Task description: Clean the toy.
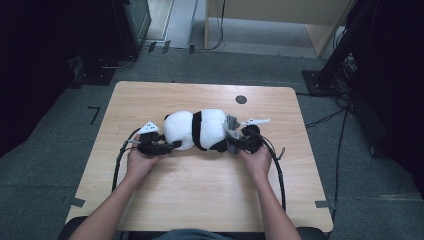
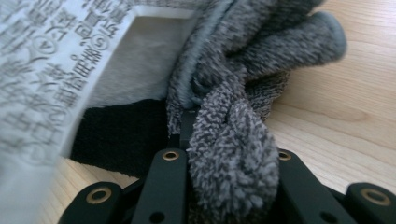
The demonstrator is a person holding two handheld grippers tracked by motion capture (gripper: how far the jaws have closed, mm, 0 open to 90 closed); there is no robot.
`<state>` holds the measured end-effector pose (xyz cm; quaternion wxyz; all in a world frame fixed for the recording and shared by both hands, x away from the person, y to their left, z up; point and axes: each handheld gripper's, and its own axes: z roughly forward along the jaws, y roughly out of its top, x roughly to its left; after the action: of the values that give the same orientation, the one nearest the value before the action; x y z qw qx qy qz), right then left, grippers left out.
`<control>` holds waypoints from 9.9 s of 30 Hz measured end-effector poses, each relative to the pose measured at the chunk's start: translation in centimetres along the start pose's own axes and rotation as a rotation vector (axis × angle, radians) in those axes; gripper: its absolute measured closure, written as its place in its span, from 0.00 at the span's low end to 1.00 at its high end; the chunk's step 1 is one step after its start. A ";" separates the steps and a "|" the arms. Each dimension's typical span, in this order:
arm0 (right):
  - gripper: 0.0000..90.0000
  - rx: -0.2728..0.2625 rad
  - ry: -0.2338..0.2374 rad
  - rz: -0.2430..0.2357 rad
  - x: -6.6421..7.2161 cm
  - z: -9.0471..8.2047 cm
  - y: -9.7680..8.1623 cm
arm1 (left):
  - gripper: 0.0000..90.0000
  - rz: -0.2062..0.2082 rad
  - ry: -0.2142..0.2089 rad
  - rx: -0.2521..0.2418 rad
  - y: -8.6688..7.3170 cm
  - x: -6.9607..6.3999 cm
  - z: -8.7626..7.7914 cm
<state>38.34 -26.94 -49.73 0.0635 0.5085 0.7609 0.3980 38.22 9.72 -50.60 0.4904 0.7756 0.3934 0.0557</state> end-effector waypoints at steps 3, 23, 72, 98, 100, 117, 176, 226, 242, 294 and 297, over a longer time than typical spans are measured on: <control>0.87 -0.025 -0.009 0.009 -0.2 -1.2 0.2 | 0.42 0.003 -0.001 -0.003 0.0 0.0 0.0; 0.87 -0.249 0.197 -0.206 10.0 -5.1 6.0 | 0.42 0.001 0.010 0.007 0.3 -0.3 -0.1; 0.86 0.082 -0.002 -0.131 2.4 -3.8 -2.2 | 0.47 0.004 0.020 0.058 0.6 -0.5 -0.2; 0.87 0.159 0.346 -0.462 12.3 -0.6 -0.6 | 0.46 0.003 0.025 0.048 0.5 -0.5 -0.2; 0.87 0.151 0.343 -0.478 13.1 0.1 0.0 | 0.46 0.003 0.025 0.048 0.5 -0.5 -0.2; 0.87 0.058 0.141 -0.358 7.3 -0.5 0.3 | 0.47 0.017 0.025 0.050 0.5 -0.5 -0.2; 0.86 -0.241 0.027 -0.177 5.5 -5.4 9.3 | 0.41 0.008 0.031 0.036 -0.1 -1.2 -0.5; 0.86 -0.173 0.075 -0.228 5.7 -1.0 9.2 | 0.04 0.149 -0.085 0.093 7.4 4.7 0.8; 0.86 -0.175 0.081 -0.249 5.9 -0.4 8.9 | 0.02 0.162 -0.284 0.117 6.0 4.8 2.4; 0.87 -0.265 0.287 -0.372 16.8 1.6 -1.0 | 0.63 -0.162 0.024 -0.157 5.4 -4.0 -2.4; 0.88 -0.220 0.268 -0.377 16.7 2.6 -1.3 | 0.63 -0.164 0.028 -0.157 5.4 -4.0 -2.3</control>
<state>30.74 -12.05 -47.22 0.0901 0.2903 0.7962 0.5232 37.41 7.60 -43.90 0.5471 0.6992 0.4567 0.0572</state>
